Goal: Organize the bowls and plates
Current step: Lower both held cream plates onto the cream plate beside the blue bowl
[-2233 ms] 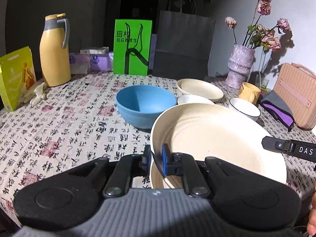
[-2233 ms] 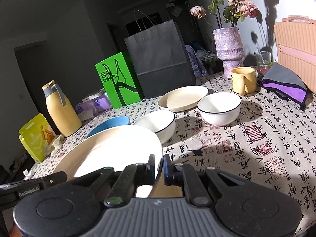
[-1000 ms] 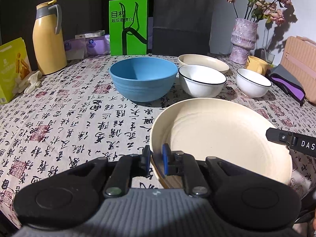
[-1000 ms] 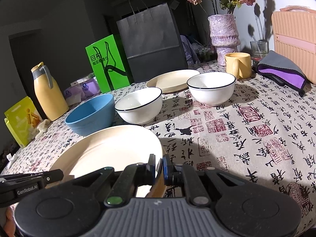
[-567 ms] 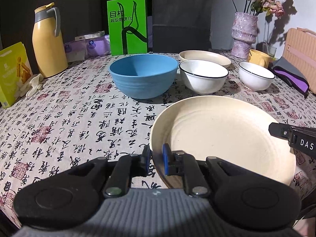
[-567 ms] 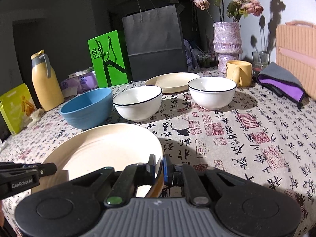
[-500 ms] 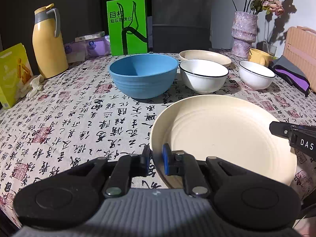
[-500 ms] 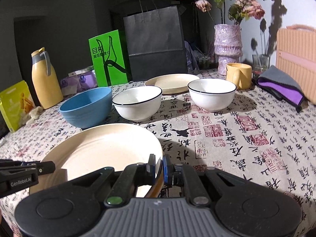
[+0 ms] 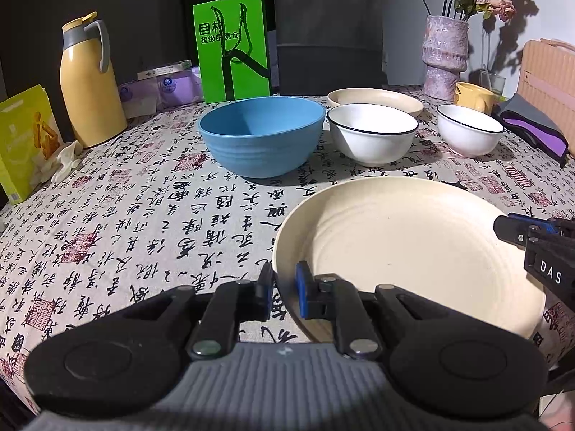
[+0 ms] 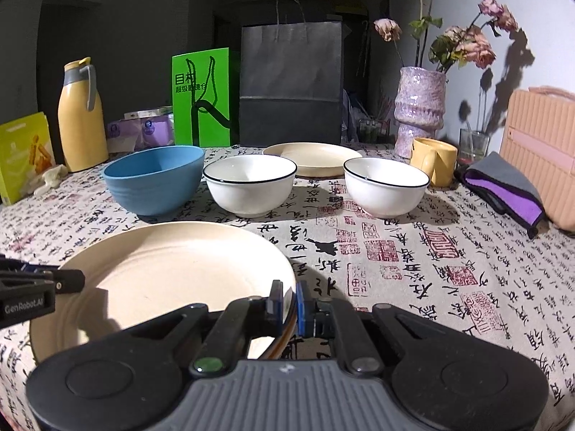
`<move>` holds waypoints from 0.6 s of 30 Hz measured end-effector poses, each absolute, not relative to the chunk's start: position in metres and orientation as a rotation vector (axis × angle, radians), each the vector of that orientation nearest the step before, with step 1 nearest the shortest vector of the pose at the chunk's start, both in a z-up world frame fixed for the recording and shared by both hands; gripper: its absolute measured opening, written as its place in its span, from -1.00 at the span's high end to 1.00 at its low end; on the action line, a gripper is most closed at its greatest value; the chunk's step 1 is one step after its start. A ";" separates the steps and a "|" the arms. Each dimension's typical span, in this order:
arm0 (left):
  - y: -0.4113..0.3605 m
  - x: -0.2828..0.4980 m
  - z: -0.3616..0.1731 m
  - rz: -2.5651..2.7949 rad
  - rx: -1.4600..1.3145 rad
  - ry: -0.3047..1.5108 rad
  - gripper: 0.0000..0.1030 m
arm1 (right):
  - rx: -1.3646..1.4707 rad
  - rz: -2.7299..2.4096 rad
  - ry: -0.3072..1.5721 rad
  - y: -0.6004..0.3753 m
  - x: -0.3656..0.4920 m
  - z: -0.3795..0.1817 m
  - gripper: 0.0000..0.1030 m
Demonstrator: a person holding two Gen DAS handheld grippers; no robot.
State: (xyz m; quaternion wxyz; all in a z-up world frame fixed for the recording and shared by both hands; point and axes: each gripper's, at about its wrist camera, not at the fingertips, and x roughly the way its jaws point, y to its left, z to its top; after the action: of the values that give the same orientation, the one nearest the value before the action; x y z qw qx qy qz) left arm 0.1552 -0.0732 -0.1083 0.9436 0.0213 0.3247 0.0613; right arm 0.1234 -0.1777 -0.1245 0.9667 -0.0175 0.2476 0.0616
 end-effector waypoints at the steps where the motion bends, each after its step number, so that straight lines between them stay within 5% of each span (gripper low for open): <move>1: -0.074 0.155 -0.109 0.127 0.046 0.660 0.74 | -0.043 0.123 0.498 -0.177 0.123 -0.125 0.85; 18: -0.079 0.151 -0.117 0.145 0.083 0.595 0.74 | -0.136 0.090 0.410 -0.166 0.112 -0.137 0.86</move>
State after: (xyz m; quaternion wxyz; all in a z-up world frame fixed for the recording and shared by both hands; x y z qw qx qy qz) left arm 0.1506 -0.0788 -0.1168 0.9526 0.0408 0.2930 0.0714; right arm 0.1121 -0.1661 -0.1370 0.9757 -0.0676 0.2035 0.0446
